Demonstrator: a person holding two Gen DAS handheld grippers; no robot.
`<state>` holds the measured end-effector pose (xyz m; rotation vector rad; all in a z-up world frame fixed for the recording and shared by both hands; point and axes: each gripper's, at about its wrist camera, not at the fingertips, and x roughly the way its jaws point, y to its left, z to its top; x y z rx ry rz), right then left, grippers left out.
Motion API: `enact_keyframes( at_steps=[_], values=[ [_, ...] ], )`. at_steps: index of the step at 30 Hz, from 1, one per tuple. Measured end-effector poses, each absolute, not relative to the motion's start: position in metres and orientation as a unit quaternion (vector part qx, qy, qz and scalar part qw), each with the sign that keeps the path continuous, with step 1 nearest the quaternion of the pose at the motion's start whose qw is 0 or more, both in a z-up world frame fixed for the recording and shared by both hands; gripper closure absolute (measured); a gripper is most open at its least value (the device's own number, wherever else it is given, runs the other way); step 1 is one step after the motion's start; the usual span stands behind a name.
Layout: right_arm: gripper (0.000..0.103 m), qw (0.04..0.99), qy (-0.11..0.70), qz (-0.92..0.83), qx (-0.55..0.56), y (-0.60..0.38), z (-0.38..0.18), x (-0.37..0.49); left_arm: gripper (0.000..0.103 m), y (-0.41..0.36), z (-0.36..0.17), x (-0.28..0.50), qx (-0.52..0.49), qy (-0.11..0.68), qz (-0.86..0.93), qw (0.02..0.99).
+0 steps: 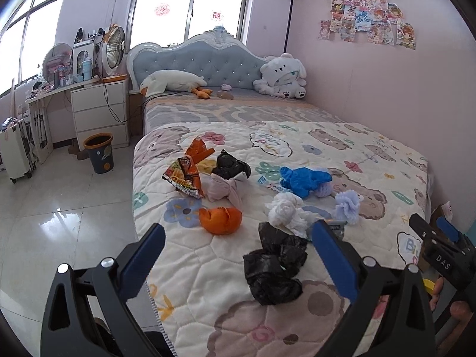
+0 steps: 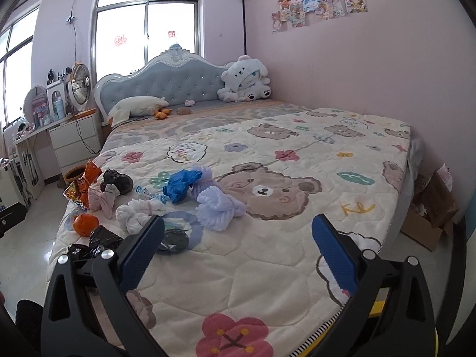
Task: Collect trash
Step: 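Grasp the orange snack bag with the left gripper while the right grasps the lavender scrubber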
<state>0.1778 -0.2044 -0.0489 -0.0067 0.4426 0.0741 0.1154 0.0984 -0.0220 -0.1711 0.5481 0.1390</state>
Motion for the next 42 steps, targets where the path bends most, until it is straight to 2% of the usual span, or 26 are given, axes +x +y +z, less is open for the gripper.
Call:
enact_keyframes(
  at_steps=[20, 30, 42],
  values=[
    [0.008, 0.946, 0.319, 0.054, -0.014, -0.158, -0.089, 0.324, 0.008, 0.197, -0.05, 0.267, -0.048, 0.328, 0.134, 0.934],
    [0.008, 0.932, 0.361, 0.044, 0.003, -0.16, -0.118, 0.365, 0.008, 0.229, -0.083, 0.328, -0.064, 0.381, 0.12, 0.915],
    [0.01, 0.923, 0.382, 0.04, 0.015, -0.166, -0.142, 0.384, 0.008, 0.224, -0.116, 0.357, -0.093, 0.405, 0.069, 0.907]
  ],
)
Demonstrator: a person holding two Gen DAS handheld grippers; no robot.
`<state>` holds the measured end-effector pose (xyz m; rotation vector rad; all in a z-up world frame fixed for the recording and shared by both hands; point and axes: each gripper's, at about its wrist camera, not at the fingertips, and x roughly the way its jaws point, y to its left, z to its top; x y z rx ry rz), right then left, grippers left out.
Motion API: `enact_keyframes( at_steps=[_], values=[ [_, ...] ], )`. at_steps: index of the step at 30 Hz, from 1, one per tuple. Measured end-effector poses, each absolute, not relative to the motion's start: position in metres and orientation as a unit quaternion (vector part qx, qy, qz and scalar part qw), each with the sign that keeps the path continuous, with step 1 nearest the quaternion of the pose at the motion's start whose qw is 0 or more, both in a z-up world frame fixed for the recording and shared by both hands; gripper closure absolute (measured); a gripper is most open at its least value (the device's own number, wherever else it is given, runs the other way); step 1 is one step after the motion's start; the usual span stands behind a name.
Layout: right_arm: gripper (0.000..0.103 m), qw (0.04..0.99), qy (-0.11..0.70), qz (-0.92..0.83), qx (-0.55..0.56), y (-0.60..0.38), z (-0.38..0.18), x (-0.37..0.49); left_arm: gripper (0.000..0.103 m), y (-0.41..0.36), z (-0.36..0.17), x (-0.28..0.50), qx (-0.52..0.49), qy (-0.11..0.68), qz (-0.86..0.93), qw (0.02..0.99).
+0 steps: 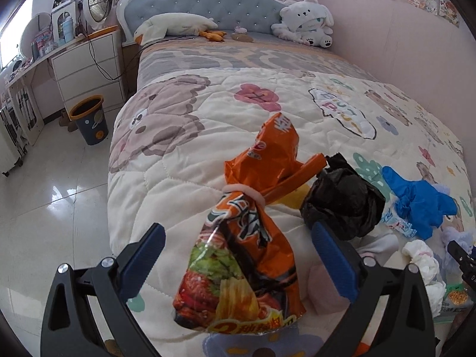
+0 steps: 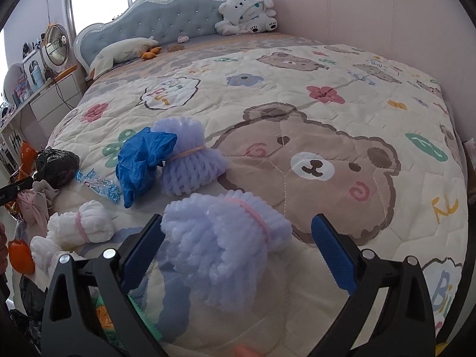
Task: Collect trash
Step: 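Grasp the orange snack bag with the left gripper while the right grasps the lavender scrubber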
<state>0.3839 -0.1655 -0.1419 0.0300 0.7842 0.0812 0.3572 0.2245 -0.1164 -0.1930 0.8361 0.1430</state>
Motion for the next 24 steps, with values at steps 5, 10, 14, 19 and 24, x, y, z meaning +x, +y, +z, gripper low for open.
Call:
enact_keyframes(
  at_steps=[5, 10, 14, 19, 24],
  values=[
    [0.033, 0.918, 0.394, 0.035, 0.013, -0.165, -0.149, 0.387, 0.038, 0.226, -0.12, 0.357, -0.117, 0.392, 0.05, 0.911],
    [0.044, 0.922, 0.385, 0.036, 0.017, -0.168, -0.145, 0.385, 0.06, 0.224, -0.121, 0.353, -0.123, 0.383, 0.042, 0.914],
    [0.053, 0.925, 0.379, 0.033, 0.02, -0.172, -0.14, 0.384, 0.065, 0.229, -0.115, 0.345, -0.136, 0.37, 0.045, 0.918],
    [0.057, 0.933, 0.357, 0.033, 0.016, -0.174, -0.124, 0.376, 0.067, 0.236, -0.102, 0.333, -0.143, 0.355, 0.05, 0.923],
    [0.058, 0.94, 0.34, 0.033, 0.022, -0.179, -0.105, 0.364, 0.067, 0.238, -0.084, 0.316, -0.145, 0.335, 0.052, 0.929]
  ],
)
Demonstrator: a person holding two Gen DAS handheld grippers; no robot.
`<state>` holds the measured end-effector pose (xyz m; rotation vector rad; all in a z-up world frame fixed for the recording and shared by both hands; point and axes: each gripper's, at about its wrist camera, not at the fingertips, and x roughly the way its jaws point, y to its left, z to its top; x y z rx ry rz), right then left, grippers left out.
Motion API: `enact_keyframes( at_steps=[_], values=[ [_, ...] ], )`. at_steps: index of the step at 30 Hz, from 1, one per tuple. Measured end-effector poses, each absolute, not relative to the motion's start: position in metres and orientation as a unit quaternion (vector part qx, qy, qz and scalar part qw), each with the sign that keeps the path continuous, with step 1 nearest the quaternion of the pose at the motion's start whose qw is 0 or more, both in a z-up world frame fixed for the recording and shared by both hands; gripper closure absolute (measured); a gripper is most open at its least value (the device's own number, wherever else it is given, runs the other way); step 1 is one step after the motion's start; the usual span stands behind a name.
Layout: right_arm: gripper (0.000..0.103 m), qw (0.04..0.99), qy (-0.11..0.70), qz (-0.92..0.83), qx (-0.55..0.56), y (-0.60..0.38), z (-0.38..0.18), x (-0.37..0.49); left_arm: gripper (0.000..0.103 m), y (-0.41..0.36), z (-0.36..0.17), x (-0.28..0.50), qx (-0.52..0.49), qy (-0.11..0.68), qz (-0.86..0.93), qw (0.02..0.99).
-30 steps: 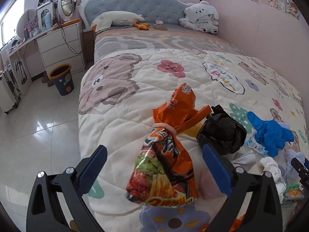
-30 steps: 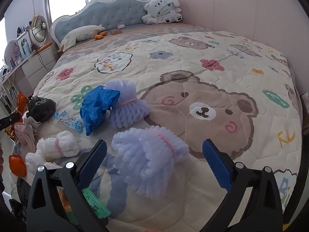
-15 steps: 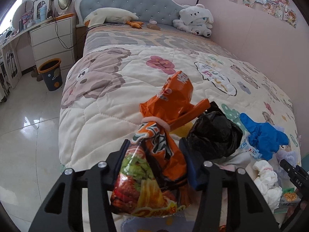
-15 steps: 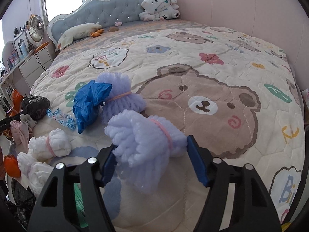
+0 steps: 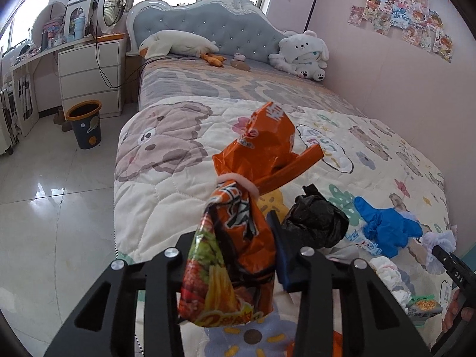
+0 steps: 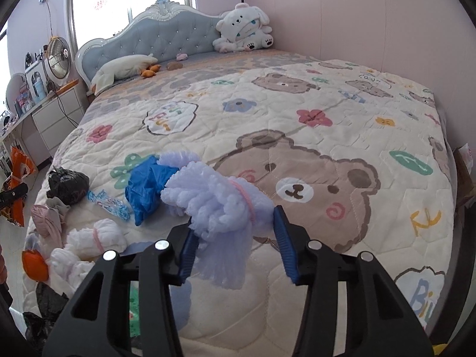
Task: Collect trash
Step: 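Grasp the orange snack bag with the left gripper while the right grasps the lavender scrubber, then carry the snack bag and scrubber in both grippers over the yellow bin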
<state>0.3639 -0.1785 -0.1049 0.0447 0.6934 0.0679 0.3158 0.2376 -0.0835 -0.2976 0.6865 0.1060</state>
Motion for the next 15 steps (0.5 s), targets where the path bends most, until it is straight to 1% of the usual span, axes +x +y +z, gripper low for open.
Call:
enact_keyframes(
  at_steps=[7, 15],
  values=[
    [0.058, 0.95, 0.308, 0.042, 0.031, -0.184, -0.07, 0.335, 0.067, 0.233, -0.051, 0.288, -0.149, 0.31, 0.044, 0.938],
    [0.057, 0.96, 0.27, 0.059, 0.039, -0.191, -0.028, 0.289, 0.067, 0.209, -0.018, 0.249, -0.144, 0.28, 0.027, 0.949]
  ],
)
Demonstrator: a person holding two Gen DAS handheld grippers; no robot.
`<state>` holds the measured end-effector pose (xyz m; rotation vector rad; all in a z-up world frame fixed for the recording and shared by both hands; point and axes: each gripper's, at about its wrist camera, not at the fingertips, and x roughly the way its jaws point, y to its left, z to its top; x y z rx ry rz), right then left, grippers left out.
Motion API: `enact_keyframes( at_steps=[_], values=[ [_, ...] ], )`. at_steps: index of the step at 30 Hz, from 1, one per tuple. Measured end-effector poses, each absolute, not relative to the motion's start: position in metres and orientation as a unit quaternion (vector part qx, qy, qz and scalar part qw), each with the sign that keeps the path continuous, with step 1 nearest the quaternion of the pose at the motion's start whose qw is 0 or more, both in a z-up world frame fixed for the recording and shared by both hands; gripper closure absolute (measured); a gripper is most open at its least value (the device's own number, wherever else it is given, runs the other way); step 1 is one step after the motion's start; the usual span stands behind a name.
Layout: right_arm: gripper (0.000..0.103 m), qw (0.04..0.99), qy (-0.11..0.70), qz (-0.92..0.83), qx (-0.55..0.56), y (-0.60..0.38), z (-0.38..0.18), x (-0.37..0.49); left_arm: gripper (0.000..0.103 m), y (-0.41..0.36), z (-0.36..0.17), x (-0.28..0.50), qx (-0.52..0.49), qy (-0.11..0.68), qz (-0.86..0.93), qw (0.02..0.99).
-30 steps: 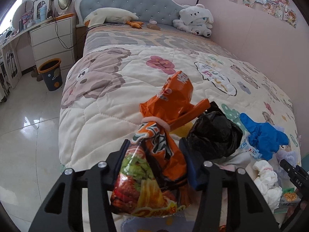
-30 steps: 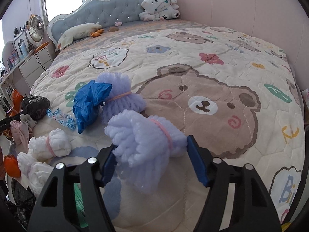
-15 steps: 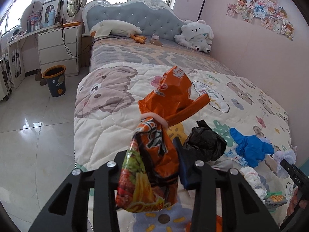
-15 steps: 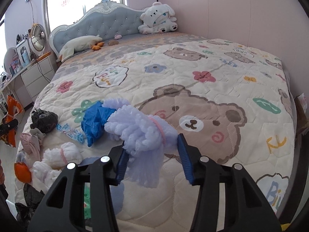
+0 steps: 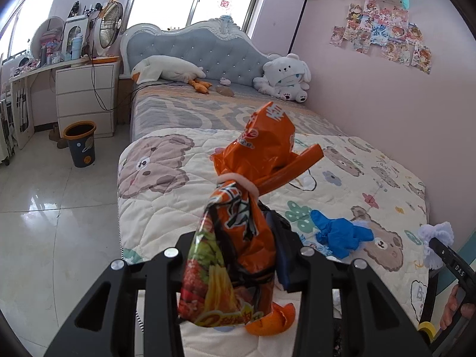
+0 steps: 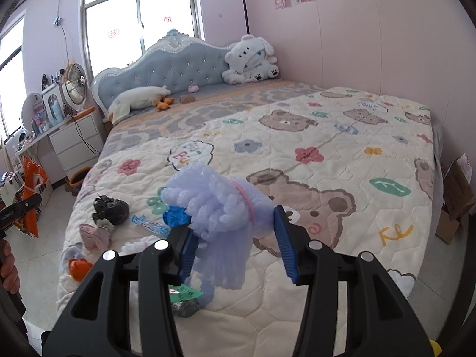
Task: Collect trash
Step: 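Carry the snack bag and scrubber in both grippers over the yellow bin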
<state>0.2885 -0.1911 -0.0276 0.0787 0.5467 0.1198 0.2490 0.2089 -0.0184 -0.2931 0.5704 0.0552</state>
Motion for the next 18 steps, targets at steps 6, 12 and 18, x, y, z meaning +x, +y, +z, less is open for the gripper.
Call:
enact_keyframes(
  at_steps=[6, 12, 18],
  values=[
    [0.057, 0.968, 0.239, 0.067, 0.037, -0.197, -0.001, 0.253, 0.067, 0.185, 0.0, 0.219, -0.13, 0.264, 0.011, 0.956],
    [0.057, 0.972, 0.219, 0.07, 0.04, -0.208, 0.018, 0.22, 0.067, 0.157, 0.015, 0.191, -0.118, 0.253, -0.01, 0.96],
    [0.056, 0.977, 0.201, 0.067, 0.037, -0.22, 0.031, 0.185, 0.067, 0.125, 0.027, 0.164, -0.115, 0.242, -0.045, 0.963]
  ],
)
